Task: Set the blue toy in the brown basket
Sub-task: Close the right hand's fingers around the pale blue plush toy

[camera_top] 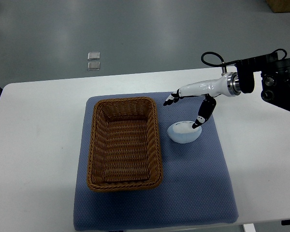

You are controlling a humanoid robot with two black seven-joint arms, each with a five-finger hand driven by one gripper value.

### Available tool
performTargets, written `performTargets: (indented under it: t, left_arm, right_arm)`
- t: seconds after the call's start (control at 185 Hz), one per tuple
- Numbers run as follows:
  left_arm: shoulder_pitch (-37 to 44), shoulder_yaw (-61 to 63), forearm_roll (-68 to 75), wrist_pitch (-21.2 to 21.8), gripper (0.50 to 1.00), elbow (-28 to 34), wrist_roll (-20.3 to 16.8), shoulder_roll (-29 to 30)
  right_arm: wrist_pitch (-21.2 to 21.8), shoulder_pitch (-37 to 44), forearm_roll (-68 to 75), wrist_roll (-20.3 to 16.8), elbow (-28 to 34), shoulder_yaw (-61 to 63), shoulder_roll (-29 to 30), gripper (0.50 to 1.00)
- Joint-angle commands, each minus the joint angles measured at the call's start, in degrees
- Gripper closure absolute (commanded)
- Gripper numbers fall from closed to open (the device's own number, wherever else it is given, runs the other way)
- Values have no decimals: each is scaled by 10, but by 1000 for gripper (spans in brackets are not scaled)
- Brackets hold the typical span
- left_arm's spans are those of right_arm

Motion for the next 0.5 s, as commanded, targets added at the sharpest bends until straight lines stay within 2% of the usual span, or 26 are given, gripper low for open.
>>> performTargets:
  t: [0.0, 0.086, 0.162, 0.496]
  left_arm:
    - [0, 0, -1, 0, 500, 0, 1, 0]
    - [-1, 0, 0, 0, 500, 0, 1, 0]
    - [0, 0, 0, 0, 500, 0, 0, 0]
    - [0, 0, 0, 0, 500, 0, 1, 0]
  right_arm:
    - [-1, -12, -5, -22, 0, -10, 4, 595]
    - [-1, -26, -5, -64, 0, -11, 12, 597]
    - [-3, -30, -4, -81, 0, -11, 15, 597]
    - [-9, -40, -6, -90, 0, -9, 40, 597]
